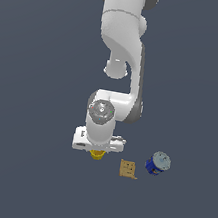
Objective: Pick up a designated object from a clutter of objects.
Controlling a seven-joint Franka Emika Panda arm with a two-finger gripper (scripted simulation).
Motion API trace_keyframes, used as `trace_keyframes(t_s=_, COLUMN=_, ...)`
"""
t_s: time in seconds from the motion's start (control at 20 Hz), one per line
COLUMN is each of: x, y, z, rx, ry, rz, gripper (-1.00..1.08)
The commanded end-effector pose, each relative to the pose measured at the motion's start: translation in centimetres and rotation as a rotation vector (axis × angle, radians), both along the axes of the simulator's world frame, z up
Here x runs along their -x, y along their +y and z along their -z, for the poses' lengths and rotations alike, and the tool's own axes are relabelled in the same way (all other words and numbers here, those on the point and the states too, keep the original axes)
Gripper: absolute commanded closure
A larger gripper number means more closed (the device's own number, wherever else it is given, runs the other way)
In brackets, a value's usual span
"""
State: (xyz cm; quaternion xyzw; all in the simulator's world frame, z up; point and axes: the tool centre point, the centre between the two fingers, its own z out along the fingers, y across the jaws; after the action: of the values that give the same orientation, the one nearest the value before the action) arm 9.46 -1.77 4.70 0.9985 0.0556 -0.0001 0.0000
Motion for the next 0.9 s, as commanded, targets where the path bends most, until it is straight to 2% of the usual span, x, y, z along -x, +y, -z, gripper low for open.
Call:
trace_keyframes(t_s=0.0, x=0.0, y=0.0, z=0.1, rx=0.0, ry=0.0, rz=0.0, gripper=1.08)
trace_keyframes(t_s=0.45, x=0.3, y=0.2, z=-0.4, rx=0.0, ry=0.0, rz=0.0, gripper=1.08)
trace_keyframes(t_s=0.85, x=1.9, y=1.4, z=-3.0, rx=0.0, ry=0.0, rz=0.0, gripper=1.08)
